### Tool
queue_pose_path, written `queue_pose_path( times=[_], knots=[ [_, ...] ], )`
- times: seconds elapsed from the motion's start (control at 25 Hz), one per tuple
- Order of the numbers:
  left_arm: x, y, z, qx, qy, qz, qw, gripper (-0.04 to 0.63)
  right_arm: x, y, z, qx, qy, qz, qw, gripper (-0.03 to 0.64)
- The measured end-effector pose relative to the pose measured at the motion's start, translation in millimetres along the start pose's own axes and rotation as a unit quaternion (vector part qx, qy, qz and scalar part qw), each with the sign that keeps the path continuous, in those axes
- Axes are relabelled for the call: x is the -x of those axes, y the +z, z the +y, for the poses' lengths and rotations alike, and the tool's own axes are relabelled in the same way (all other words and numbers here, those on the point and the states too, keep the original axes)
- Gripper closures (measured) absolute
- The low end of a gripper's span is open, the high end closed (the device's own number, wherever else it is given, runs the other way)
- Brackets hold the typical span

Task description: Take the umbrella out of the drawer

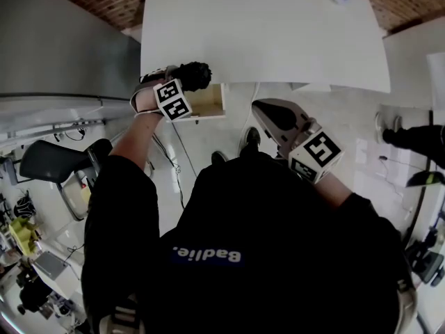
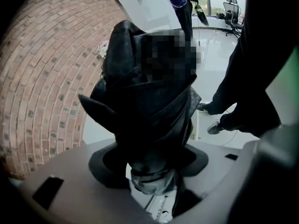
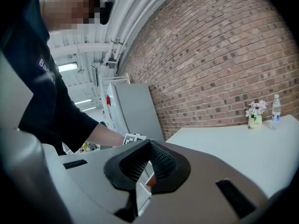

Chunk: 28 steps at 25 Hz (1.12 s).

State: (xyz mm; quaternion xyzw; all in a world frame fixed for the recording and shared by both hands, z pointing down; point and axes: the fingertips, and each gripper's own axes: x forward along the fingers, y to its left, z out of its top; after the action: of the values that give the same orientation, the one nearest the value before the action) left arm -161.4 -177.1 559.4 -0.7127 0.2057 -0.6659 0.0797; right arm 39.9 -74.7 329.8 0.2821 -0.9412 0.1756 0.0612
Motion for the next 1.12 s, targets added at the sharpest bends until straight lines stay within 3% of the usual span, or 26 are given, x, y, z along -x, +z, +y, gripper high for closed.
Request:
queue_pose_path(
  times=[0.44, 1.12],
  knots=[
    [-66, 16, 15, -0.012, -0.020, 0.060, 0.9979, 0.347, 16, -10, -31, -0.022, -0.026, 0.012, 0.999, 0.591],
    [-123, 38, 12, -0.029, -0.035, 0.088, 0.9951, 0.337, 44, -30, -63, -0.045, -0.059, 0.031, 0.997, 0.591]
  ],
)
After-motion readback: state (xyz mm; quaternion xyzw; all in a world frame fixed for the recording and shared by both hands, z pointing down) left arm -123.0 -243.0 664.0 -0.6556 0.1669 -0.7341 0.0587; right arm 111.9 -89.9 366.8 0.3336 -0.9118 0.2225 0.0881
